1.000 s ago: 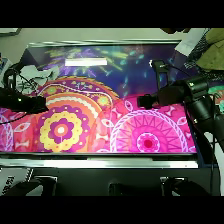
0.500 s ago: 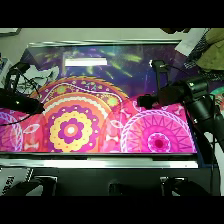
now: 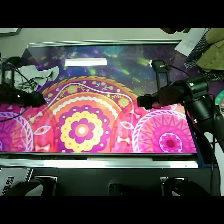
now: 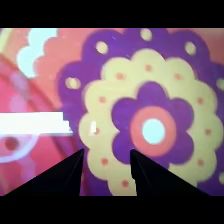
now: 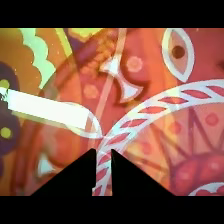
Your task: Fold the clothes and pants, and hang the long-sleeved shirts on hangers.
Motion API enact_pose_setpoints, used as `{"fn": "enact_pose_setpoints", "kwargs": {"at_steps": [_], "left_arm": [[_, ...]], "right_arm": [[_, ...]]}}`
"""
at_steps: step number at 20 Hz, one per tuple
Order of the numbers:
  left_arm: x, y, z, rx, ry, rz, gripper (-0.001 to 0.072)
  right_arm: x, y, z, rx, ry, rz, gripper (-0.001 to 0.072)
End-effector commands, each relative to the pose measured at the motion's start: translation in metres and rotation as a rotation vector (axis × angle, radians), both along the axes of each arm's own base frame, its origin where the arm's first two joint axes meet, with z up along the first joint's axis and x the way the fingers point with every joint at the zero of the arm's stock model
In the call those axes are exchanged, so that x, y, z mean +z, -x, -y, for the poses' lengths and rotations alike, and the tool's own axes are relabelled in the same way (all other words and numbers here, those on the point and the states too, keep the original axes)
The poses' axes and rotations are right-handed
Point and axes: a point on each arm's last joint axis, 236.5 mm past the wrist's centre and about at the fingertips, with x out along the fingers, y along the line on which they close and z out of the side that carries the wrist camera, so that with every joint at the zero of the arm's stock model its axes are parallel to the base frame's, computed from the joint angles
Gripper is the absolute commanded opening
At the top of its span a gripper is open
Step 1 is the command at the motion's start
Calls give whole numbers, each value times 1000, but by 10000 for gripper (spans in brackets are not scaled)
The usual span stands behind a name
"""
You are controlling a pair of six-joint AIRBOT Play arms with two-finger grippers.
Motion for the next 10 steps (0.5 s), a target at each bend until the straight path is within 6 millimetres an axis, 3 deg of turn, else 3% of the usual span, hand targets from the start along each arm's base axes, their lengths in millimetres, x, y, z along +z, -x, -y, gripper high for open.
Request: {"fn": "enact_pose_setpoints", "kwargs": {"at_steps": [1, 2, 3, 7, 10], "left_arm": [[27, -65, -92, 379, -84, 274, 401], [21, -82, -120, 455, -73, 298, 499], [7, -98, -150, 538, -49, 289, 720], [-74, -149, -238, 757, 132, 213, 720], [-109, -194, -286, 815, 164, 325, 720]], "right_arm": [[1, 0, -1, 1, -1, 2, 137], [1, 0, 0, 1, -1, 2, 137], [1, 0, 0, 1, -1, 2, 137], [1, 0, 0, 1, -1, 2, 137], [1, 0, 0, 1, -1, 2, 137]]}}
